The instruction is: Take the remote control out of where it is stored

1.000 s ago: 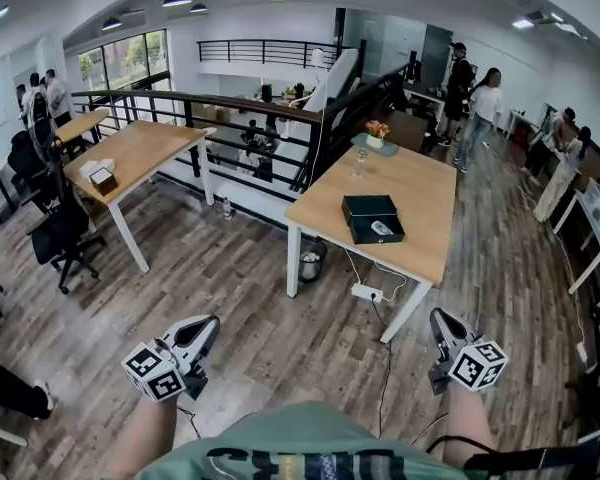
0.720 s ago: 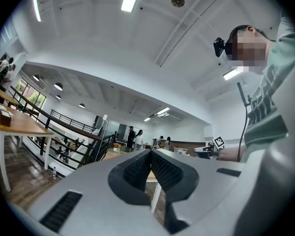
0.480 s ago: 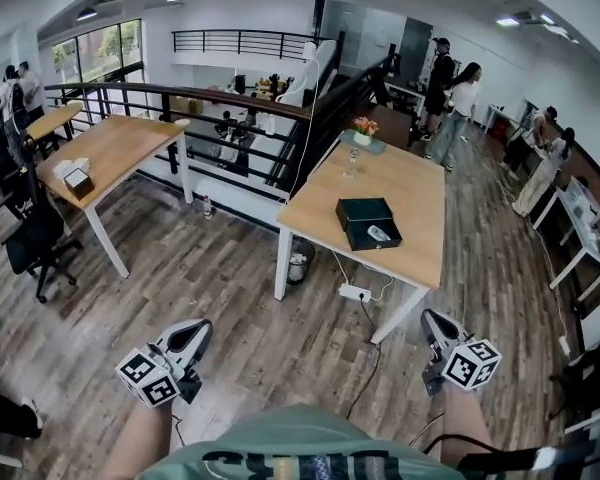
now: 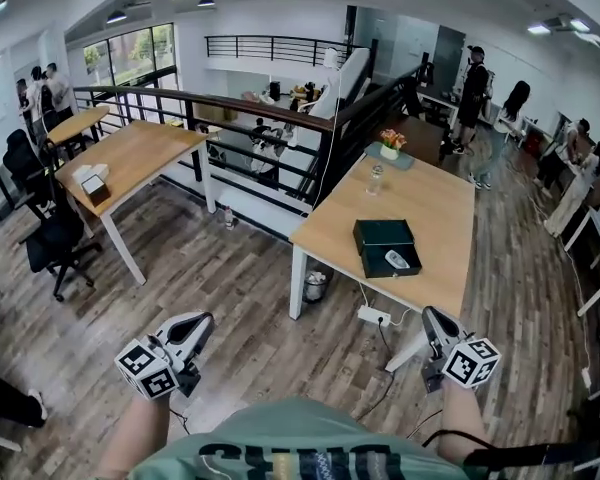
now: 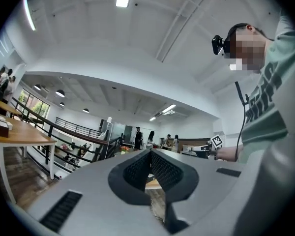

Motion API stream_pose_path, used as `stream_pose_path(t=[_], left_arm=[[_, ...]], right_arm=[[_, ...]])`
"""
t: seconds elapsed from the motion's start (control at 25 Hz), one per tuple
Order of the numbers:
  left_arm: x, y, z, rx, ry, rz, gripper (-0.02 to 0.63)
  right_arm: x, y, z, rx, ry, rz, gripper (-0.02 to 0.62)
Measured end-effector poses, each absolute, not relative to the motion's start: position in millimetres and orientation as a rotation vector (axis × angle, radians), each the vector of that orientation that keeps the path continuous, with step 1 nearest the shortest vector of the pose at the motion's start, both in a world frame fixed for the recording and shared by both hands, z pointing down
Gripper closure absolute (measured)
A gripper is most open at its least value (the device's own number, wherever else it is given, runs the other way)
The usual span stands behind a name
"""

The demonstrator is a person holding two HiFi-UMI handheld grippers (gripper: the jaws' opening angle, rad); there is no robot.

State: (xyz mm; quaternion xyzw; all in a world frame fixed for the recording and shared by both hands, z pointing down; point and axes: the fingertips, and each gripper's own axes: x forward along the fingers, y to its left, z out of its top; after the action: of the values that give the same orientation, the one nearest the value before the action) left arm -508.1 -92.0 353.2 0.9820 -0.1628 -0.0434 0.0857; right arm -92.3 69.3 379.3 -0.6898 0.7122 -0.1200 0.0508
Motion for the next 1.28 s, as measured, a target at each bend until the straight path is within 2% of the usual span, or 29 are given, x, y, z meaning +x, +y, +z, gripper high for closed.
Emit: stream_pose_path(t=[0.24,0.56,1.0,1.28], left_arm=[[-414.3,-114.8,333.8,2.952,-0.526,-0.138,0.601],[-269.1,-124.1,344.2,2.94,-0.379,-0.075,0.601],[-142.3,-176.6,376.8,2.89,-0.048,0.004,0.601],[-86.5,-257.9,391.0,2.88,0.222,-0.031,0.601]], right_arm=[[-3.9,24.9,363.5,-2.008,2.251,-0.29,0.591],[104.1,17.1,396.2,-2.0,2.2,-0.351,0.591],[151.7,20.4,439.9,-2.121,2.082,-0.495,0.589],[166.4,-30.4,430.2,-2.261,1.931,-0.472,0.589]])
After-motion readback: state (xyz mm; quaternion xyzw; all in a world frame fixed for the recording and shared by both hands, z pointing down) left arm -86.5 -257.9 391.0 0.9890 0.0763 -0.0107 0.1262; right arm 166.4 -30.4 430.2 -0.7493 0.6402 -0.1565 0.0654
